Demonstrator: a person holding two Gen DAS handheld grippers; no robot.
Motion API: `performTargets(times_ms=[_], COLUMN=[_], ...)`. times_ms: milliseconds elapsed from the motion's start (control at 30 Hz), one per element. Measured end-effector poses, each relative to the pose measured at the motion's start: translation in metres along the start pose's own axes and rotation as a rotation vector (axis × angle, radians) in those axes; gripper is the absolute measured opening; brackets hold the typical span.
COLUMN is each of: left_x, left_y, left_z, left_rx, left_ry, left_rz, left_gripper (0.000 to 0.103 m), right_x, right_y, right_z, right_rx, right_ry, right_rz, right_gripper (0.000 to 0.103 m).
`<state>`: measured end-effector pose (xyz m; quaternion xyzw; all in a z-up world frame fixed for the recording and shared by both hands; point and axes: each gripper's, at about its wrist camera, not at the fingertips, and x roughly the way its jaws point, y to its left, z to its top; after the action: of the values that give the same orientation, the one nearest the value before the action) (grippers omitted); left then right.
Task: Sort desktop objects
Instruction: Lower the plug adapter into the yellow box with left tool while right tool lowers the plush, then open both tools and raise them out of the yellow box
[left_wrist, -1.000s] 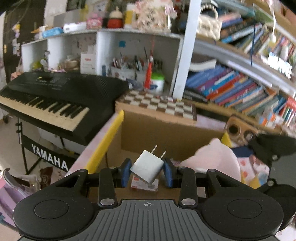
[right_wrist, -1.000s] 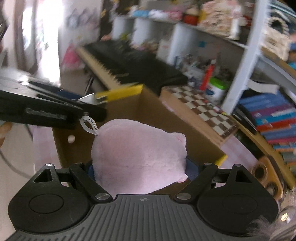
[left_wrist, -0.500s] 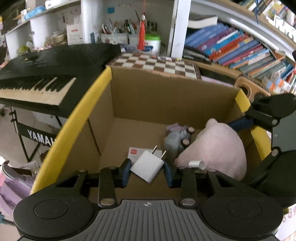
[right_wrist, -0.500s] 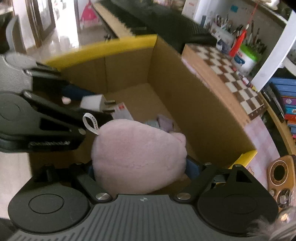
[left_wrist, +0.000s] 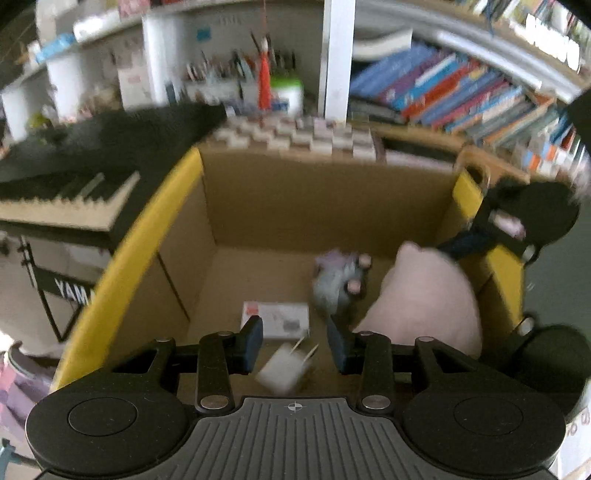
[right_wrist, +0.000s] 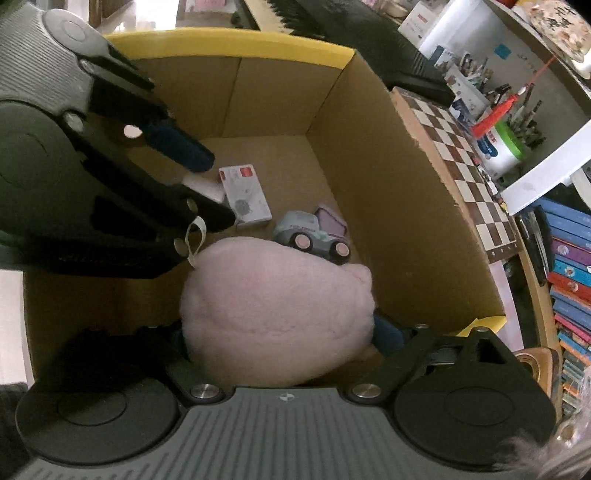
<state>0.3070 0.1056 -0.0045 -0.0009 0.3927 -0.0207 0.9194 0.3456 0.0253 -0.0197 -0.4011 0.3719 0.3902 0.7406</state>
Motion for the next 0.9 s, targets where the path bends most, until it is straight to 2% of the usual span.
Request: performTargets(times_ms=[167,267,367,533,767,900], left_x=[-0.034,-0.051,-0.066,-0.088,-0.116,-0.126], left_y=[-0.002,-0.001,0.002,0.003,-0.004,-0.006], left_z=[0.002,0.003,0.000,-0.008,-0.026,-0.037], left_rx=[0.002,-0.014,-0.040,-0.078,-0.062,-0.054], left_ry=[-0.124,-0.164,-0.193,-0.223,-0.278,-0.278], left_rz=[0.028,0.023,-0.004,0.008,0.025,0.010], left_gripper=[0.060,0.062,0.063,0.070,0.087,0.091], right_x=[-0.010,-0.026,-0.049,-0.083,-0.124,-0.140], right_y=[0.005,0.005,-0.002,-0.001,0.021,0.029], right_z=[-0.004,-0.006,-0.012,-0.028,-0.053,-0.071], right_rx=[0.058,0.101,0.202,0.369,0.467,0.560], right_ry=[-0.047,-0.096,-0.160,-0.259,-0.376,-0.408], right_rz=[-0.030,-0.072,-0.092,-0.097,-0.203,-0.266], right_gripper=[0.094,0.094,0.097,0.099,0.100,0.101])
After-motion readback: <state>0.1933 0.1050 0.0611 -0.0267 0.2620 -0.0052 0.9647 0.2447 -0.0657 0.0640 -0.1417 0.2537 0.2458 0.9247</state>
